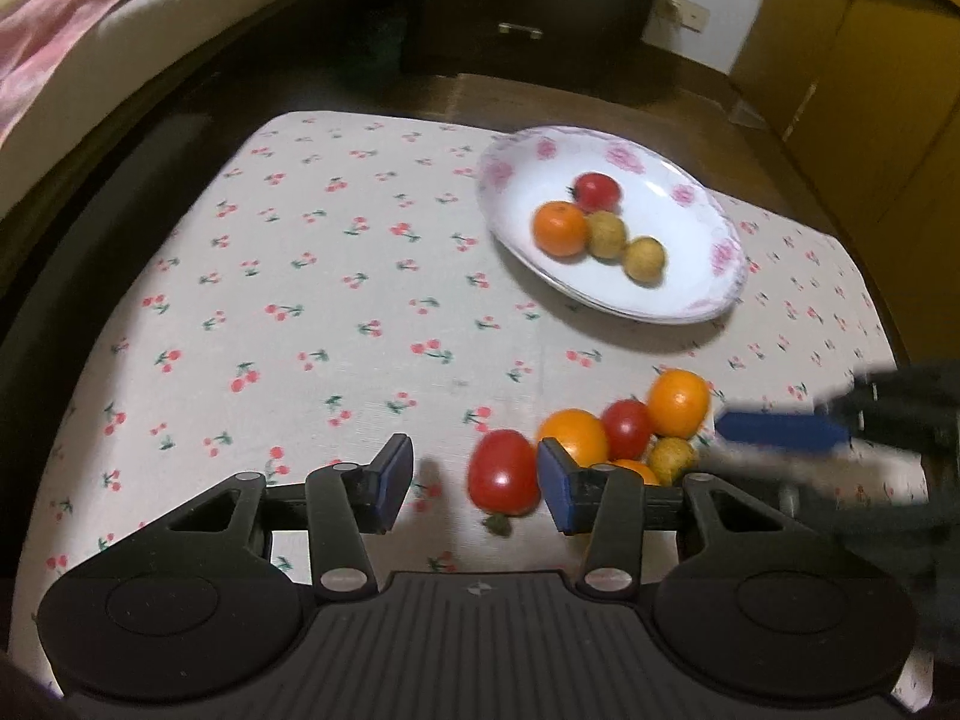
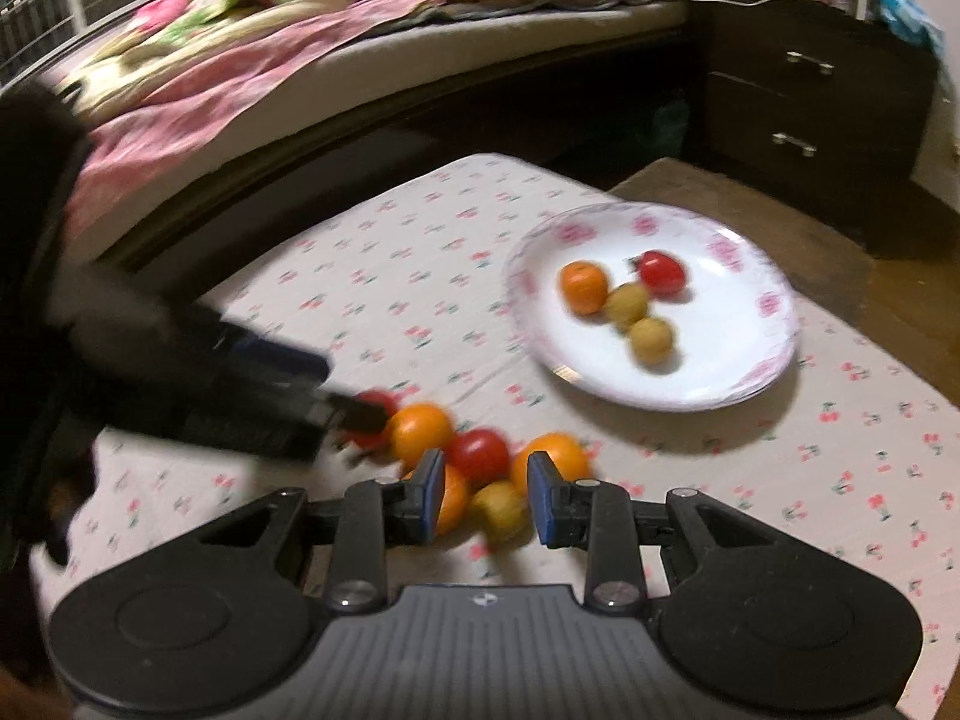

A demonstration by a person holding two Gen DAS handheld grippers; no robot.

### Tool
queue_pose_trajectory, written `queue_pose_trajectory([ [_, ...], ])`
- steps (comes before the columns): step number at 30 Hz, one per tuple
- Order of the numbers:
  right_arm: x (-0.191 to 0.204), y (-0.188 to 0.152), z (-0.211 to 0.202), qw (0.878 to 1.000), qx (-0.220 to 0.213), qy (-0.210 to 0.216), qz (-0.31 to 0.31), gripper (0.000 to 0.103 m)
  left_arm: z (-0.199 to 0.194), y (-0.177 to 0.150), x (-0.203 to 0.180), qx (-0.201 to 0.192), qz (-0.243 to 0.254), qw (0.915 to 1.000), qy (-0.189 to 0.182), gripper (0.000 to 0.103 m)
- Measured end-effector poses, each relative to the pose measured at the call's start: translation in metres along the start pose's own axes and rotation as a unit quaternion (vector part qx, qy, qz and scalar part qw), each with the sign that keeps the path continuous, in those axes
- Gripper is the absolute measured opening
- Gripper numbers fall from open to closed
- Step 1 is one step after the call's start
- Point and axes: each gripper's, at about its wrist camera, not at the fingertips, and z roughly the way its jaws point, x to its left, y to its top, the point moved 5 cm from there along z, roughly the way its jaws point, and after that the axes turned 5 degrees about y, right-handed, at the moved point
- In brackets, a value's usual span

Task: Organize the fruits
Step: 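Move both open tools back toward the remaining fruit cluster, then grasp a red tomato with the left tool while the right tool grasps a mandarin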

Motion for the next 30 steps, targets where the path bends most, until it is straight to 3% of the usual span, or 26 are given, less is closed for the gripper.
queue_pose_trajectory([
  [8, 0.015, -0.007, 0.019, 0.999, 0.032, 0.027, -0.022, 0.038, 0.000, -0.001, -0.005, 0.004, 0.008, 0.9999, -0.013, 0.054],
  [19, 0.004, -0.007, 0.041, 0.999, 0.037, 0.014, -0.015, 0.043, 0.005, -0.004, -0.006, 0.012, 0.013, 0.9997, -0.017, 0.058],
  [30, 0.000, -0.013, 0.014, 1.000, 0.028, 0.010, -0.005, 0.038, 0.009, -0.007, -0.009, 0.024, 0.032, 0.9990, -0.019, 0.059],
])
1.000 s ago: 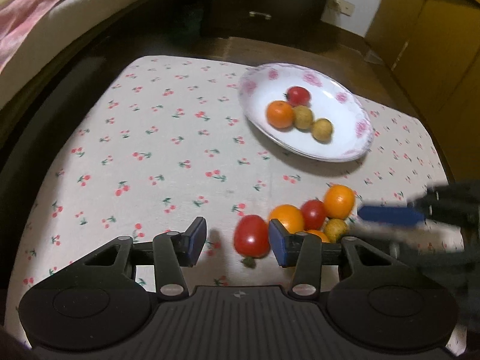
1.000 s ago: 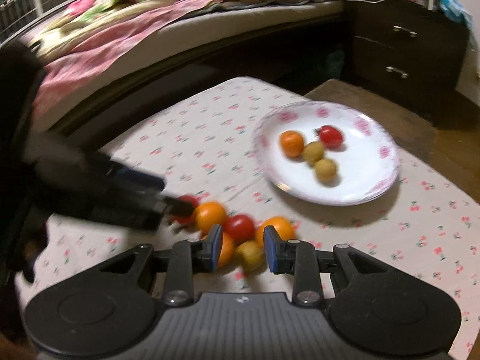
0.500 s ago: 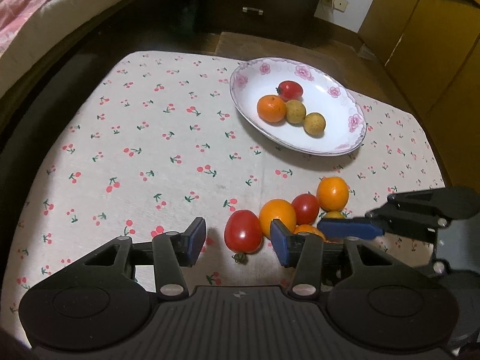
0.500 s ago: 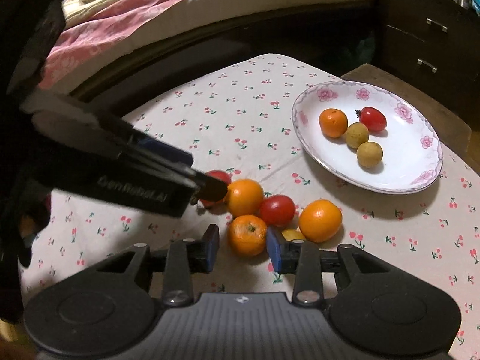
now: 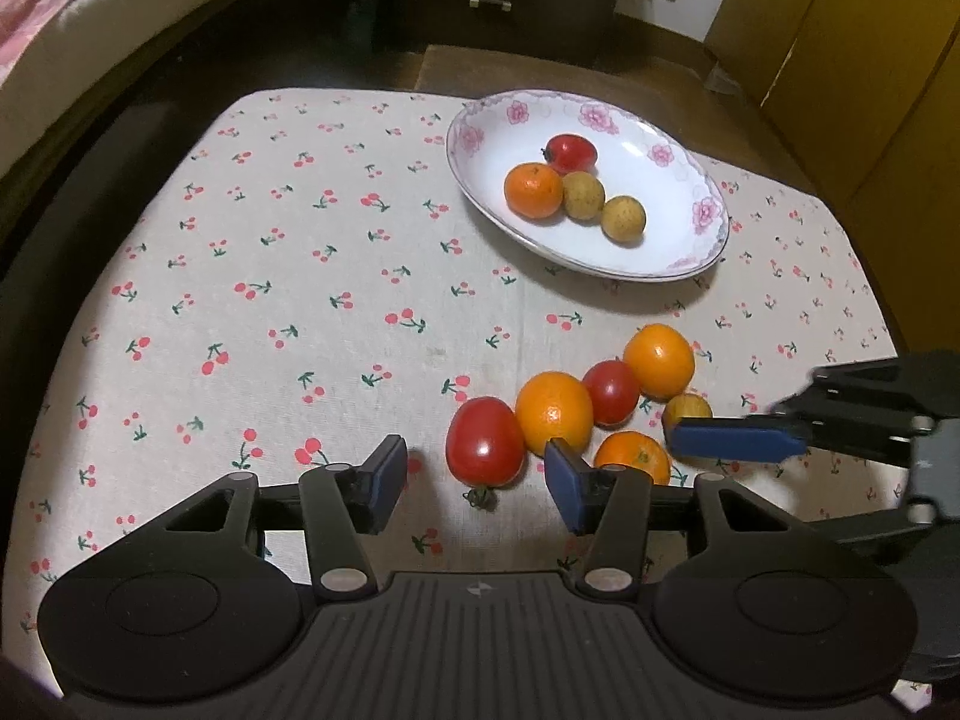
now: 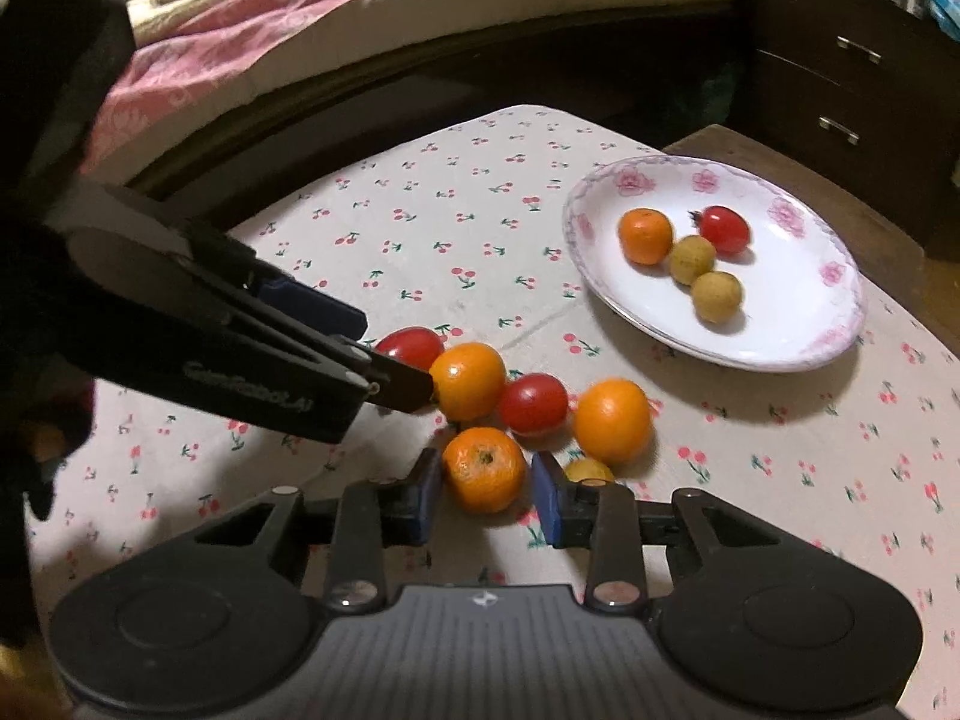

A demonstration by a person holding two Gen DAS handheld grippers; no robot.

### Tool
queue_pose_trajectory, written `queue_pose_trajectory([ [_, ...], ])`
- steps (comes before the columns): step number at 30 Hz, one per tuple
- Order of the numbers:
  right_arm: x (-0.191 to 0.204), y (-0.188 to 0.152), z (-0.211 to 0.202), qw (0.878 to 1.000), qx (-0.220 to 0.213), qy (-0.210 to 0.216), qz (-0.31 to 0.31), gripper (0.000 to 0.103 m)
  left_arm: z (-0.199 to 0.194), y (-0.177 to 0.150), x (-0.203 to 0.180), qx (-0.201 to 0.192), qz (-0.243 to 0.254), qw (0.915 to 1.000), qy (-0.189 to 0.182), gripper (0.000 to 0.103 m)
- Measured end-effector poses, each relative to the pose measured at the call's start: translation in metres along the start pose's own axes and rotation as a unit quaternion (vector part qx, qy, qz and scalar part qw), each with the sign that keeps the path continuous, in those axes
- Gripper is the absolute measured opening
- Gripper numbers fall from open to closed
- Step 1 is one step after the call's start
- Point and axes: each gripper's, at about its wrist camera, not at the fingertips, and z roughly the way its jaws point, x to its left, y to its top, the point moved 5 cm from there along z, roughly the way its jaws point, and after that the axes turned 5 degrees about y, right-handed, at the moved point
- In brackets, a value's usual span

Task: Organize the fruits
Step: 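Grasp a red tomato with the left tool while the right tool grasps a mandarin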

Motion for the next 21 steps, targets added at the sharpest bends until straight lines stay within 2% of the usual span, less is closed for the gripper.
queue_pose_trajectory([
  [4, -0.001, -0.011, -0.027, 1.000, -0.010, 0.002, 0.018, 0.038, 0.003, 0.001, -0.003, 0.000, 0.010, 0.9999, 0.006, 0.056],
  [7, -0.003, -0.018, -0.042, 0.999, -0.017, 0.007, 0.035, 0.038, 0.010, -0.001, -0.007, 0.010, 0.019, 0.9997, 0.011, 0.041],
  [14, -0.008, -0.024, -0.039, 0.999, -0.010, 0.001, 0.045, 0.038, 0.010, 0.000, -0.013, 0.003, 0.026, 0.9996, 0.010, 0.037],
  [21, -0.001, -0.013, -0.028, 0.999, -0.017, 0.017, 0.036, 0.038, 0.003, -0.003, -0.006, -0.003, 0.023, 0.9997, 0.007, 0.037],
])
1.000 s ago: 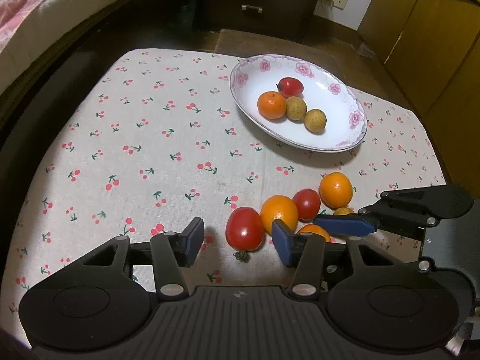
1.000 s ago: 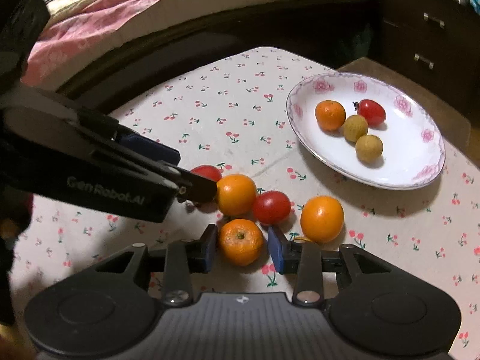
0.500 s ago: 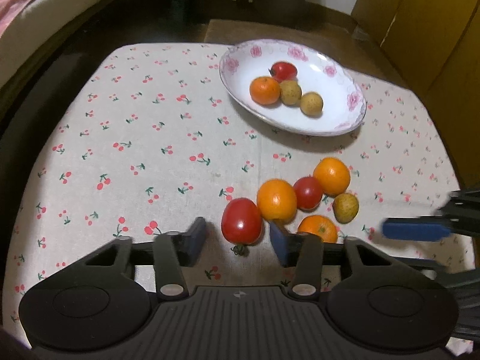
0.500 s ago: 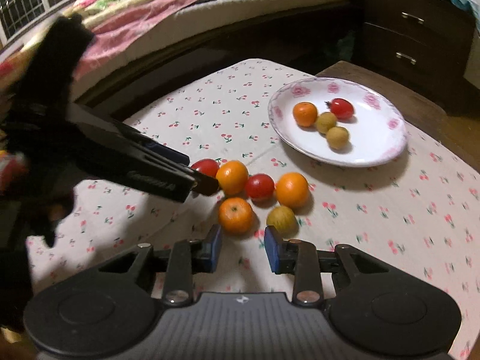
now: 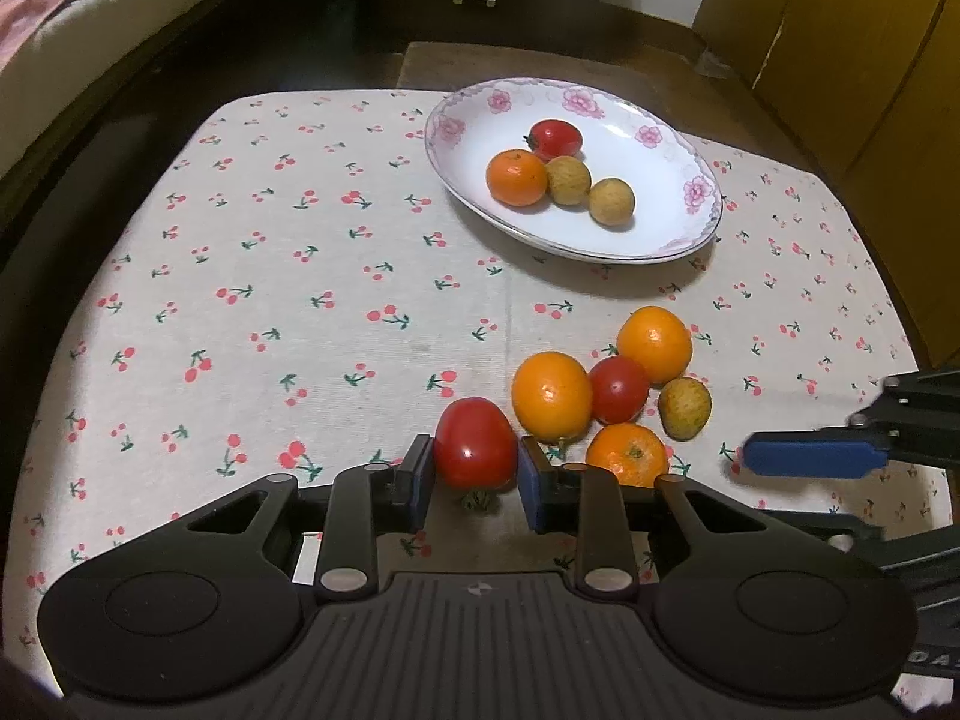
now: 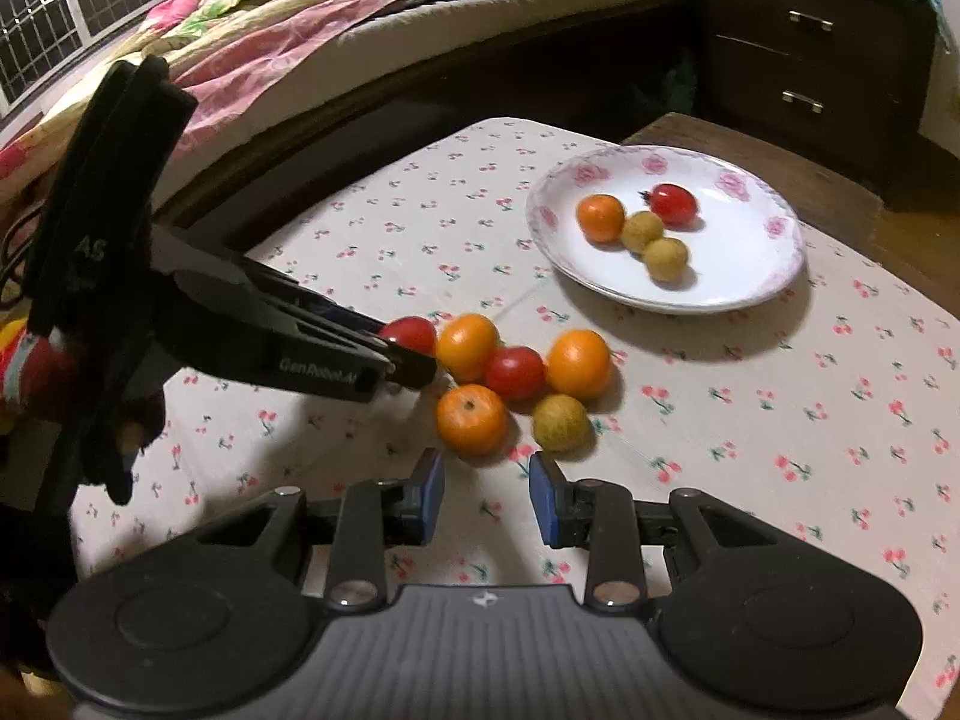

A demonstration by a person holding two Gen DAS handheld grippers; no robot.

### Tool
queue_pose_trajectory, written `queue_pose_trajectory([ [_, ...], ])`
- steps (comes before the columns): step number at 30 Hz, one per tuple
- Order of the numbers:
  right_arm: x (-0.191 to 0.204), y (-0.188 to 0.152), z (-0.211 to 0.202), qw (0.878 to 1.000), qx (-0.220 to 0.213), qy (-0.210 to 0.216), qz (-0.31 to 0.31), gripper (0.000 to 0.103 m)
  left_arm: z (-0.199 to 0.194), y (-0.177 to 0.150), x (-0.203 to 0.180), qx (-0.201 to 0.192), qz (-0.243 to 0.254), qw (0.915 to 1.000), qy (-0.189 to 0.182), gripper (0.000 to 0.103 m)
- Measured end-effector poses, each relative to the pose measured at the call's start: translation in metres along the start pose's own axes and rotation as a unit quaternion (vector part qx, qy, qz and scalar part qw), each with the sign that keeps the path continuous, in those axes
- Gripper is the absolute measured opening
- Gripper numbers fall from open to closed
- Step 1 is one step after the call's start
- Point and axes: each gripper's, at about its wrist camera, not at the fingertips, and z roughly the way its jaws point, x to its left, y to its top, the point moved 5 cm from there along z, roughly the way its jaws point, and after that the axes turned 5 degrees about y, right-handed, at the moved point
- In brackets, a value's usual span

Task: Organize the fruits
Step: 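Grasp a red tomato with the left tool while the right tool grasps a mandarin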

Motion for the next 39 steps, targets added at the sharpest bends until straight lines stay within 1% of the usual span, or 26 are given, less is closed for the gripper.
queue_pose_trajectory([
  [7, 0.009, 0.010, 0.025, 1.000, 0.004, -0.002, -0.012, 0.039, -0.006, -0.004, 0.005, -0.002, 0.001, 1.0000, -0.008, 0.037],
  [9, 0.009, 0.011, 0.031, 1.000, 0.003, -0.010, -0.014, 0.044, -0.005, -0.006, 0.006, 0.002, 0.000, 1.0000, -0.010, 0.037],
  [11, 0.007, 0.012, 0.033, 1.000, 0.000, -0.012, -0.012, 0.045, -0.003, -0.006, 0.007, 0.005, -0.001, 0.9999, -0.011, 0.037],
  [15, 0.003, 0.014, 0.036, 1.000, 0.001, -0.020, -0.009, 0.045, -0.002, -0.007, 0.006, 0.007, -0.002, 0.9999, -0.015, 0.038],
  [18, 0.003, 0.013, 0.040, 1.000, 0.006, -0.018, -0.014, 0.046, 0.000, -0.007, 0.004, 0.005, 0.003, 0.9999, -0.013, 0.040],
  [20, 0.005, 0.013, 0.042, 1.000, 0.004, -0.020, -0.023, 0.046, 0.000, -0.007, 0.002, 0.005, 0.005, 0.9999, -0.012, 0.045],
  [21, 0.005, 0.013, 0.042, 0.999, 0.002, -0.022, -0.024, 0.046, 0.001, -0.006, 0.002, 0.005, 0.003, 0.9999, -0.014, 0.045],
  [25, 0.004, 0.014, 0.045, 0.999, 0.008, -0.029, -0.028, 0.045, 0.003, -0.004, 0.004, 0.001, -0.004, 0.9999, -0.016, 0.049],
  [27, 0.004, 0.014, 0.045, 0.999, 0.011, -0.027, -0.029, 0.045, 0.004, -0.002, 0.004, -0.001, -0.002, 0.9999, -0.014, 0.049],
  [29, 0.004, 0.013, 0.043, 0.999, 0.012, -0.028, -0.031, 0.044, 0.004, -0.003, 0.003, -0.001, 0.003, 0.9999, -0.012, 0.046],
  [32, 0.004, 0.012, 0.038, 0.999, 0.008, -0.026, -0.031, 0.040, 0.003, -0.005, 0.000, -0.004, 0.020, 0.9998, 0.002, 0.043],
  [35, 0.005, 0.013, 0.035, 0.999, 0.004, -0.029, -0.033, 0.039, 0.003, -0.005, 0.000, -0.005, 0.020, 0.9998, 0.001, 0.038],
  [39, 0.008, 0.017, 0.029, 0.999, -0.007, -0.026, -0.036, 0.038, 0.003, -0.005, 0.000, -0.004, 0.019, 0.9998, 0.001, 0.038],
])
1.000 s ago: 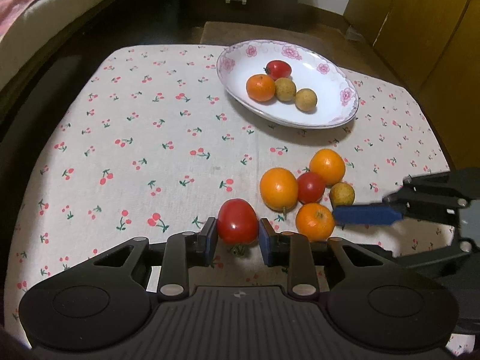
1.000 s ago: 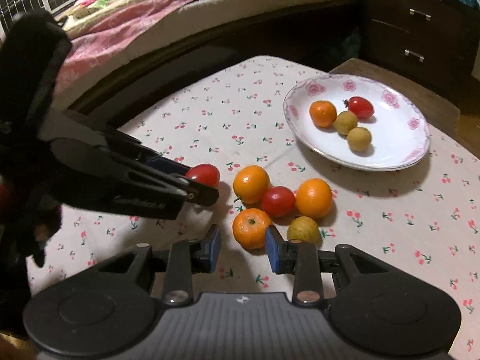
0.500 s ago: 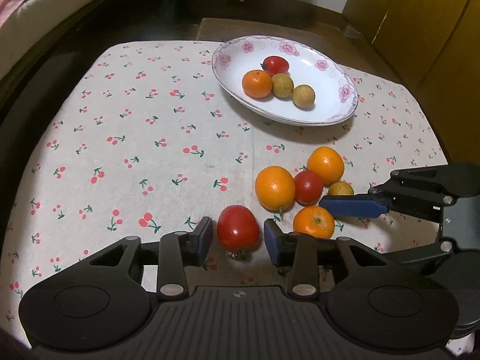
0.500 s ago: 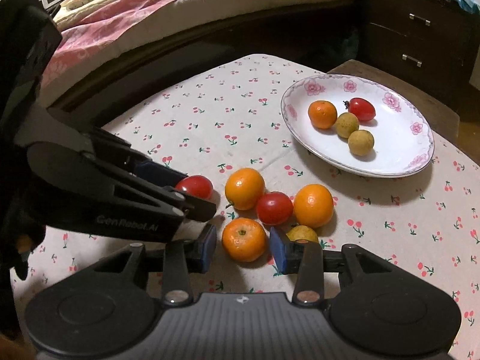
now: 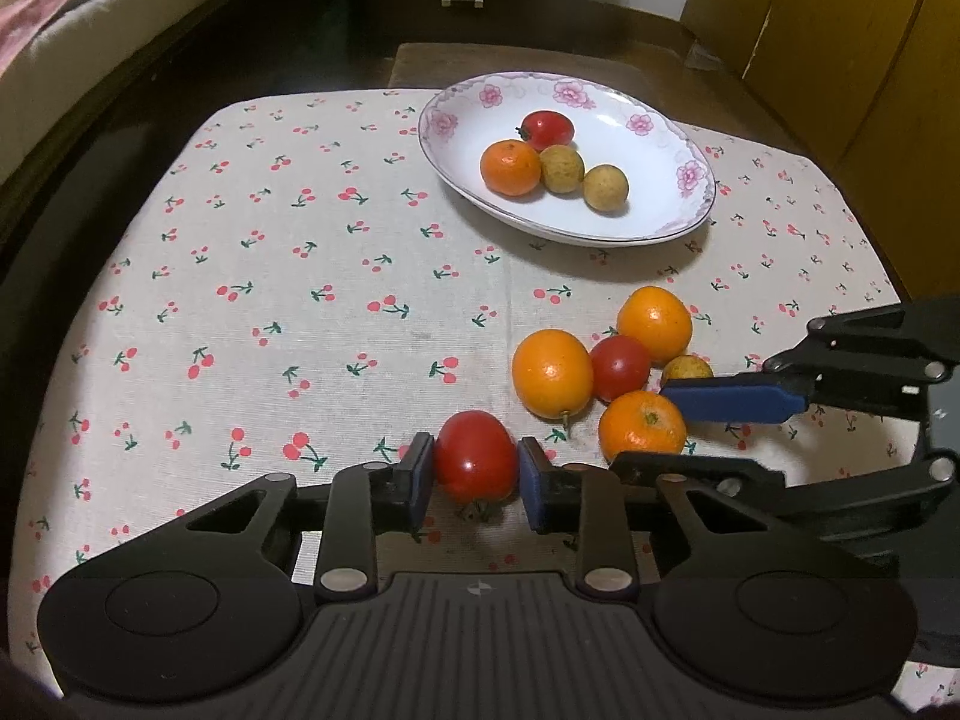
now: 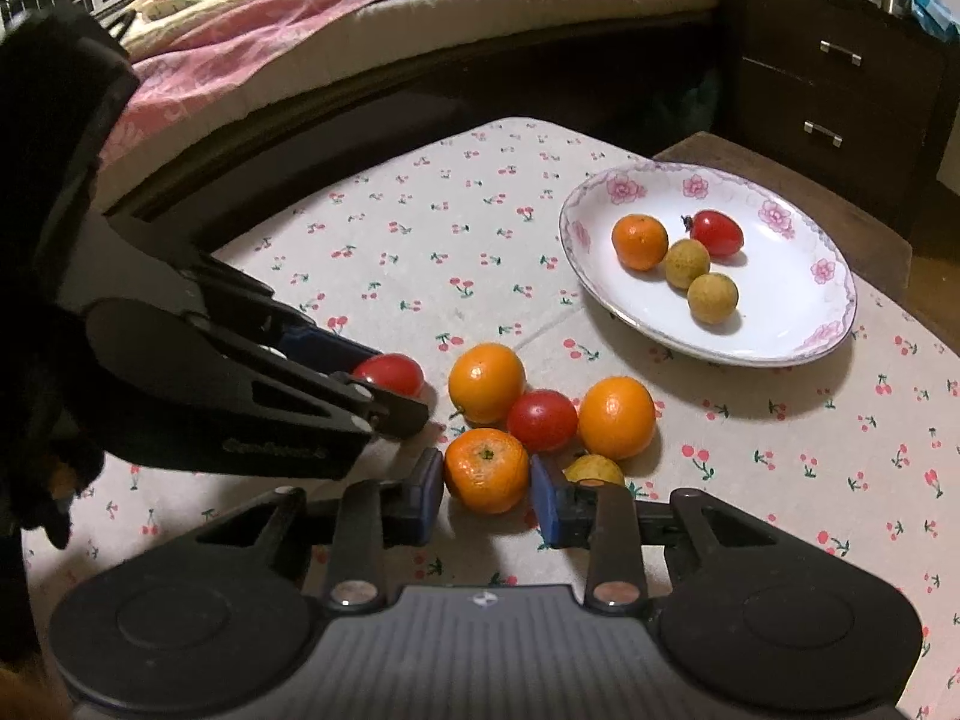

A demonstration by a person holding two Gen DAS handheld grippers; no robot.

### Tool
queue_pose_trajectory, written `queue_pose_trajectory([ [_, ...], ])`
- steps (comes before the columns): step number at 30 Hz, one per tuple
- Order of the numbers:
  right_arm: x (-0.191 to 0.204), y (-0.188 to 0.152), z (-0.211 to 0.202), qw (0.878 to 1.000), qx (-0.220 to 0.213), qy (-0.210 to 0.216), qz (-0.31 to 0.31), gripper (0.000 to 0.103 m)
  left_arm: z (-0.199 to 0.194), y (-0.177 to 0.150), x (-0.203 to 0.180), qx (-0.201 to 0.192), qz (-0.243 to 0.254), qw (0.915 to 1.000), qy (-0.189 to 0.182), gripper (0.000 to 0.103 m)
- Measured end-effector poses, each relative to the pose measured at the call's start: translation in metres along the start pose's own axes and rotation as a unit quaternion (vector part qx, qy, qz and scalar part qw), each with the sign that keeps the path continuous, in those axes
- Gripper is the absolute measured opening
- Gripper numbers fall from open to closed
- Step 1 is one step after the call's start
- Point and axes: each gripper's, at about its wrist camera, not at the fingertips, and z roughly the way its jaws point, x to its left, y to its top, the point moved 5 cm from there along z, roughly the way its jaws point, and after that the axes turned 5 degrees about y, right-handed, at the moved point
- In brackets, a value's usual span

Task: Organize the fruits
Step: 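Grasp a red tomato with the left tool while the right tool grasps a mandarin, then lift the tomato and mandarin and carry both over the white bowl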

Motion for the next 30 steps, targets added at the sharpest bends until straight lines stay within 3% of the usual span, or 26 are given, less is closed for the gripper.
queue_pose_trajectory([
  [20, 0.002, 0.010, -0.025, 0.999, -0.030, -0.004, 0.010, 0.038, -0.020, 0.009, -0.006, -0.020, -0.001, 0.9997, -0.012, 0.036],
  [30, -0.002, 0.007, -0.023, 0.999, -0.024, -0.008, 0.020, 0.038, -0.008, 0.000, -0.006, 0.002, -0.003, 0.9999, -0.011, 0.039],
])
